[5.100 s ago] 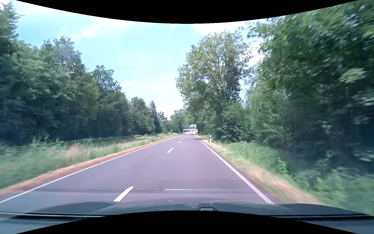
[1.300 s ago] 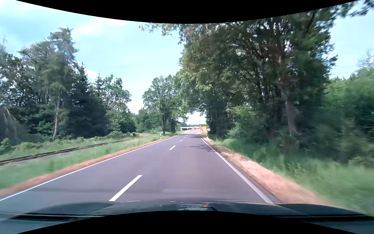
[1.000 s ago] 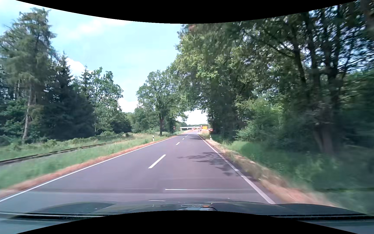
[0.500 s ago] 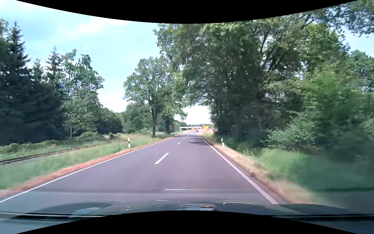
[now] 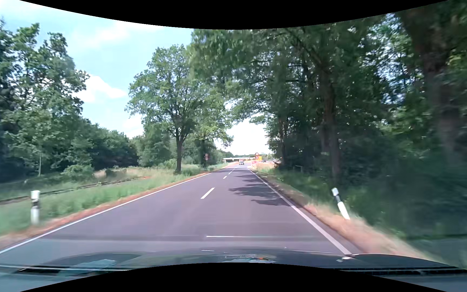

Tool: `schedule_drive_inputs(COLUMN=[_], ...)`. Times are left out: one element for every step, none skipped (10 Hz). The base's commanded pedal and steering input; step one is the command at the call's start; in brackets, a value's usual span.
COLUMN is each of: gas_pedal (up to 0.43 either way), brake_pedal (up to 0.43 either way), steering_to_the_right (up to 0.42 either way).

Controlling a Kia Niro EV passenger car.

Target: Follow the waypoints while adhering to traffic rules and regulations

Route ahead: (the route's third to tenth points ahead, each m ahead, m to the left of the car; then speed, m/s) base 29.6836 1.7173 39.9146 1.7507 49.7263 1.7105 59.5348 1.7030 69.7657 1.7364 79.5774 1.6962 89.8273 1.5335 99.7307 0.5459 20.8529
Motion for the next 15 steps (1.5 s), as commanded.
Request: schedule_drive_inputs(gas_pedal=[0.008,0.008,0.008,0.008,0.008,0.008,0.008,0.008,0.008,0.008,0.008,0.020,0.028,0.039,0.039], brake_pedal=[0.000,0.000,0.000,0.000,0.000,0.000,0.000,0.000,0.000,0.000,0.000,0.000,0.000,0.000,0.000], steering_to_the_right=[-0.001,-0.001,-0.001,-0.001,-0.001,-0.001,-0.001,-0.001,0.000,0.000,0.000,0.000,0.000,0.000,0.000])
